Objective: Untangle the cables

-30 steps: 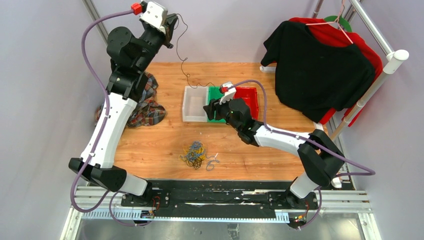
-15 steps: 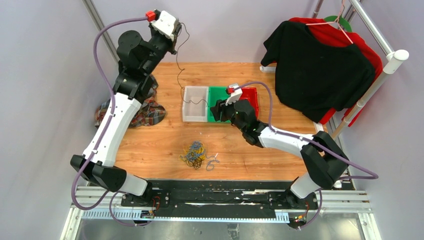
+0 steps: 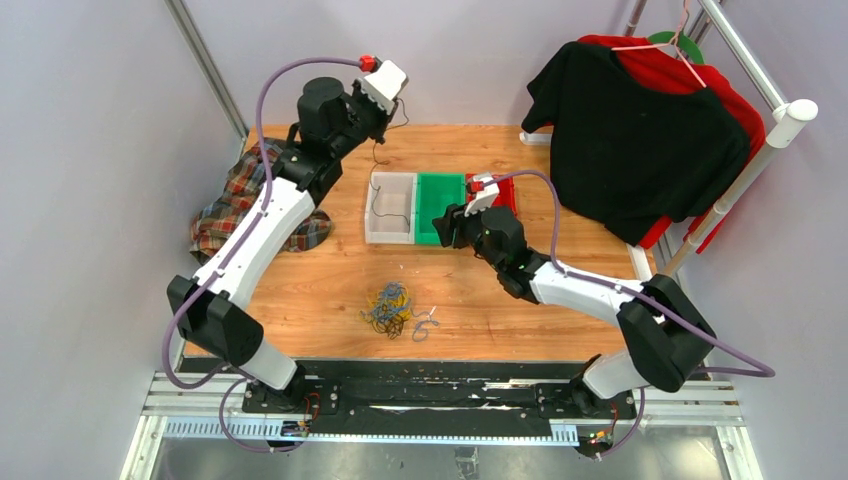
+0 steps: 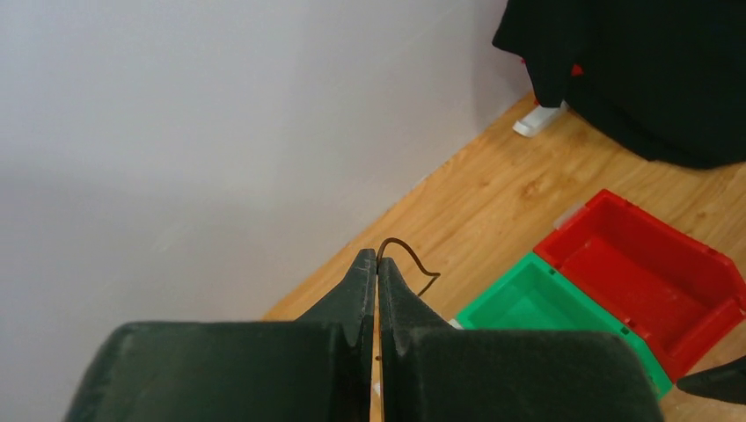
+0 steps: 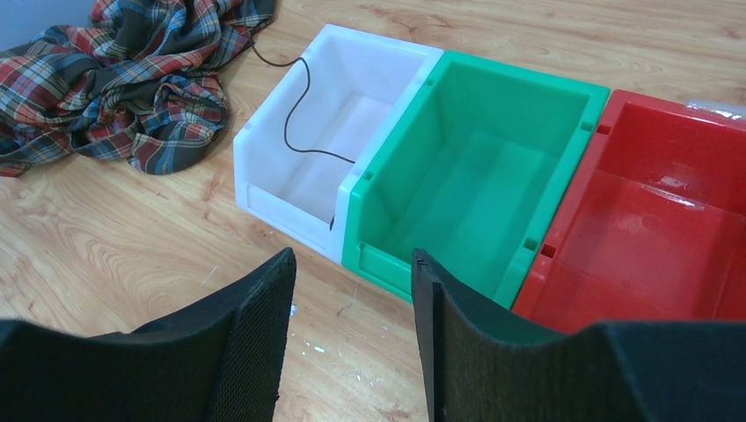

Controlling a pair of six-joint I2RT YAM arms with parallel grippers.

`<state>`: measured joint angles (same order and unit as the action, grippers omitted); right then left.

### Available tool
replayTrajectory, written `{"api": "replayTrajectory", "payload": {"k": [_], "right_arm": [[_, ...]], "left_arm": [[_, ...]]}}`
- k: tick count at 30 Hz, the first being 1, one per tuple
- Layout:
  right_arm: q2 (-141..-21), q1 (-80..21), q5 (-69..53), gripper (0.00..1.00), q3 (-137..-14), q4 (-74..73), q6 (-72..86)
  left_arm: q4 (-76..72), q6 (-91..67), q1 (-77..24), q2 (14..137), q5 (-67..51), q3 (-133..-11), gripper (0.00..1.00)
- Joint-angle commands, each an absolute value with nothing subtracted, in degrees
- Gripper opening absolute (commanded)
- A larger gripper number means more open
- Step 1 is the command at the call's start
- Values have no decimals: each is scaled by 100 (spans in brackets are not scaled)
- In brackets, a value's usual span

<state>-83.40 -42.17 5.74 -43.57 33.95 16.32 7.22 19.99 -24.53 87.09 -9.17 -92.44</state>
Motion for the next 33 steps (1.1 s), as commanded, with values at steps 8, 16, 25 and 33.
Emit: {"api": "replayTrajectory", "payload": {"k": [8,16,25,33], "right_arm": [[-7989,-4067,767,49,-4148,3304,1726],[-7830,-3994,864,49,-3928,3318,1839],[-7791,-3935,827,48,-3772,3411,1906],[-7850,-3886,741,47,-3721,3463,1967]], "left_arm": [[1393,1430,-2540,9002,-938,-8859,0],[1680,464,-2541,9139,-1279,-8394,0],[1202,1203,-2565,9622,-518,-7832,1],[616,1749,-2660,10365,104,-7673,0]]}}
